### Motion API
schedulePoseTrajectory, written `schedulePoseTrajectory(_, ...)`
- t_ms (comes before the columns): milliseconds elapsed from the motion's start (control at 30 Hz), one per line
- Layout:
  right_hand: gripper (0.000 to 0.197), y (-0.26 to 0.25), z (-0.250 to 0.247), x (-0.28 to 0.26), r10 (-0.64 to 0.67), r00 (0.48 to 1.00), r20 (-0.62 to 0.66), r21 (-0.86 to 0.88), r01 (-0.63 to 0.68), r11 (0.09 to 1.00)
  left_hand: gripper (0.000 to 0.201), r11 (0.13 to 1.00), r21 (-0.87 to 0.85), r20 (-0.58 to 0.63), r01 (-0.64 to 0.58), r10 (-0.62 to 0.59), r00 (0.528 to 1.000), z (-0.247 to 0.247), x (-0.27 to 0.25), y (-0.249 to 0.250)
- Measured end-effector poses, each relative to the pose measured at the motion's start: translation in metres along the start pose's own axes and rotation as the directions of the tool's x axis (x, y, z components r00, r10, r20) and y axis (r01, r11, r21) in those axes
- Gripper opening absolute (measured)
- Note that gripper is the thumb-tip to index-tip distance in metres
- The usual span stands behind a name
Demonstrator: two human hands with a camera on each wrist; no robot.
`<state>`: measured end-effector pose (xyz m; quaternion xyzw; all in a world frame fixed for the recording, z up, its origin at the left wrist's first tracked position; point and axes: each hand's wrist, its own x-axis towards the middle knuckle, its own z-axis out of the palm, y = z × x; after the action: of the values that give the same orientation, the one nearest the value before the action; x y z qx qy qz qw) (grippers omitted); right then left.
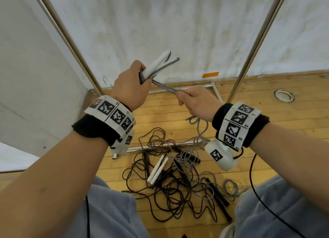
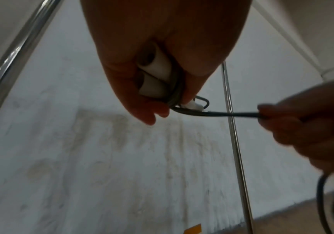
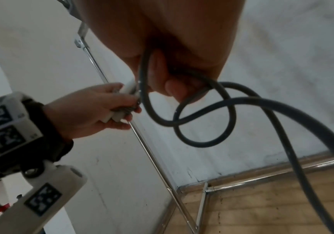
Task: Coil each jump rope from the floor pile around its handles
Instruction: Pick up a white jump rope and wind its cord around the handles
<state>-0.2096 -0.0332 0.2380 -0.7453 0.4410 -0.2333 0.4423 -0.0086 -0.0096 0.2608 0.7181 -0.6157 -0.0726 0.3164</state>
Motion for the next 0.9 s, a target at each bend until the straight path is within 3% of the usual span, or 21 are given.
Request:
schedulePoseTrajectory(200, 0.035, -0.01, -0.002, -0.008, -0.061, 0.995, 0.078, -0.228, 0.077, 0.971, 0.026, 0.977, 0.215, 0.222, 0.005, -0.054, 0.974, 0.016, -0.003, -0.005)
schedulePoseTrajectory(400, 0.034, -0.019, -0.013, -0.013, -0.059, 0.991, 0.123, -0.194, 0.083, 0.977, 0.022, 0.96, 0.269, 0.436, -0.082, -0.046, 0.899, 0.036, -0.02, 0.004)
schedulePoseTrajectory(567, 0.032, -0.026, -0.013, -0.018, -0.054, 0.982, 0.181, -0.086, 0.07, 0.994, 0.047, 0.932, 0.311, 0.457, -0.187, 0.026, 0.889, 0.055, -0.03, 0.011)
schedulePoseTrajectory(667, 0.031, -0.027, -0.018, -0.019, -0.001, 0.979, 0.206, -0.022, 0.005, 1.0, 0.032, 0.927, 0.352, 0.412, -0.131, -0.028, 0.911, 0.06, -0.029, 0.01)
schedulePoseTrajectory(767, 0.031, -0.024, -0.026, -0.018, -0.012, 0.987, 0.163, -0.19, 0.043, 0.981, 0.021, 0.895, 0.426, 0.404, -0.132, -0.058, 0.913, 0.061, -0.03, 0.01)
schedulePoseTrajectory(900, 0.036, -0.015, -0.039, -0.007, -0.012, 1.0, 0.015, -0.342, 0.016, 0.939, 0.019, 0.859, 0.435, 0.452, -0.269, 0.049, 0.891, 0.062, -0.038, 0.015)
